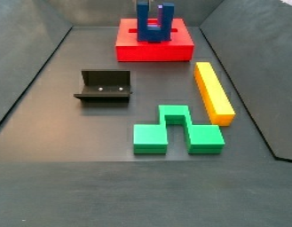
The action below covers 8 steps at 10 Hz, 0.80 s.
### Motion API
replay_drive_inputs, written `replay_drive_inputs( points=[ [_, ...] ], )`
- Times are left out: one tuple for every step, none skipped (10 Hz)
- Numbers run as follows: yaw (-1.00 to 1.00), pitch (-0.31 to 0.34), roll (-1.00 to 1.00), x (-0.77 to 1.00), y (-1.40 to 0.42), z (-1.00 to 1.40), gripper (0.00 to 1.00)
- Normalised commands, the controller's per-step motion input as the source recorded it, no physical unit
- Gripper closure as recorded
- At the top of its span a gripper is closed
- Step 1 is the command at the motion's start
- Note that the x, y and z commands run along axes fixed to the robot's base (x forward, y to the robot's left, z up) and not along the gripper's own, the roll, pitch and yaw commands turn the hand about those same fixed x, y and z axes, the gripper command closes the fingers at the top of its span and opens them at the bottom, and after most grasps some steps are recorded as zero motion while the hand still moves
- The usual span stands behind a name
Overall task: Pick up the blue object. Move up. Place the blue object on the fixture. Regrasp the blue object. Move to above the board. Insert the blue object.
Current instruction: Insert the blue object.
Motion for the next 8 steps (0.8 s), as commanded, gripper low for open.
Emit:
replay_drive_inputs(
  points=[
    [0.02, 0.000, -0.06, 0.00, 0.00, 0.00, 1.00],
    [0.00, 0.000, -0.06, -0.07, 0.00, 0.00, 1.00],
    [0.00, -0.007, -0.08, -0.18, 0.01, -0.02, 1.00],
    [0.00, -0.023, -0.13, -0.15, 0.03, 0.00, 1.00],
    [0.00, -0.001, -0.14, -0.01, 0.08, 0.00, 1.00],
    [0.00, -0.004, -0.10, 0.00, 0.00, -0.05, 1.00],
    [0.00, 0.000, -0.03, 0.02, 0.00, -0.14, 1.00],
    [0.03, 0.000, 0.00, 0.23, 0.00, -0.32, 1.00]
  ],
)
